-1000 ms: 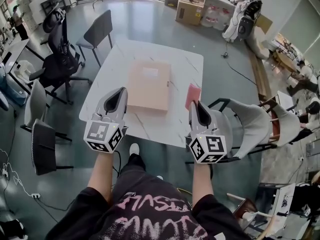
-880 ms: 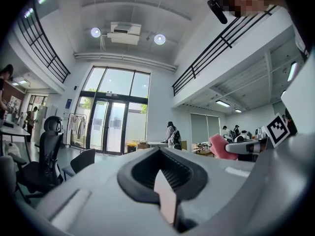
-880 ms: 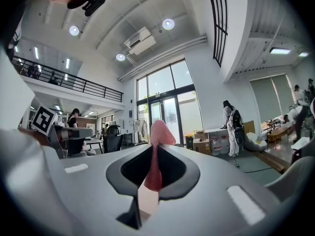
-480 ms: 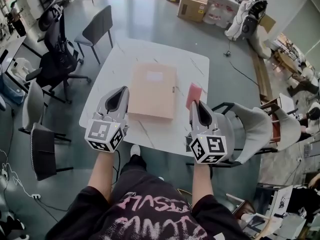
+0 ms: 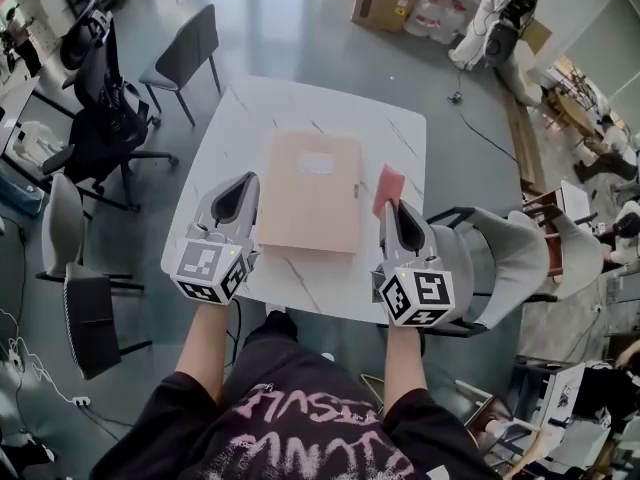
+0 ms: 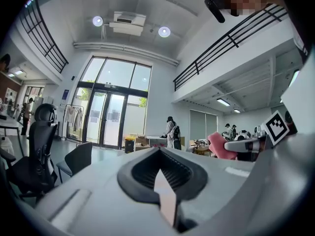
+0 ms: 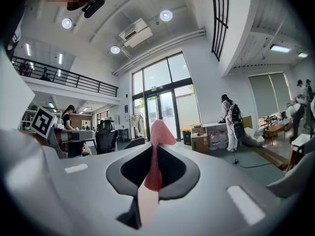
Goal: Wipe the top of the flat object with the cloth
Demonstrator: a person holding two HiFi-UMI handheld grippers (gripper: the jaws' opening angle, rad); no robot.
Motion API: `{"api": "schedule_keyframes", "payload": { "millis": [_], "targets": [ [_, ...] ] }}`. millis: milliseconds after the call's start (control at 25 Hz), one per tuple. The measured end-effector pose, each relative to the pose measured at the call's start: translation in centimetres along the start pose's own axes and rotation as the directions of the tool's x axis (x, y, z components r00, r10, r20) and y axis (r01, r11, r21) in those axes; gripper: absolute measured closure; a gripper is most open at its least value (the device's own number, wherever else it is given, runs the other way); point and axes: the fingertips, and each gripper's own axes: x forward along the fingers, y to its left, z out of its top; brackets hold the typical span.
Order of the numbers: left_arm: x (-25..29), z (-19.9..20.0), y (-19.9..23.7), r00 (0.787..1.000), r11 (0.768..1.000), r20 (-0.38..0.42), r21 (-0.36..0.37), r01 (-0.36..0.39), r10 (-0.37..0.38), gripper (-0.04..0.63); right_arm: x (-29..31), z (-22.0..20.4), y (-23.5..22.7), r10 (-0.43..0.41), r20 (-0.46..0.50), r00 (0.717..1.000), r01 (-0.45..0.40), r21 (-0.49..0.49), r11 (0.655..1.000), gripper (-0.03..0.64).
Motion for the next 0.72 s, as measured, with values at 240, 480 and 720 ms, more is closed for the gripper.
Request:
{"api": "schedule_keyframes", "payload": {
  "millis": [240,480,720],
  "targets": [
    [2.1,0.6,2.8,1.0,1.0,-0.003,-0.006,0.017,-0.017,0.595,2.9,0.6,0.5,-0.024,-0.009,1.0,0.024,0.003,1.0,0.565],
    [4.1,0.7,4.6,0.999,0.999,-0.006,-0.019,0.047,-0.047,0.595,5.4,1.0,1.2,-0.038,-0.015,0.999,0.038,-0.002,0.999,0.563],
    [5.4,0.5,5.3,0.996,0.996,-0.014,-0.02,0.086,-0.086,0.595,7.1,1.5,1.4,-0.059,-0.01,0.998,0.059,-0.006,0.998,0.563]
  ]
}}
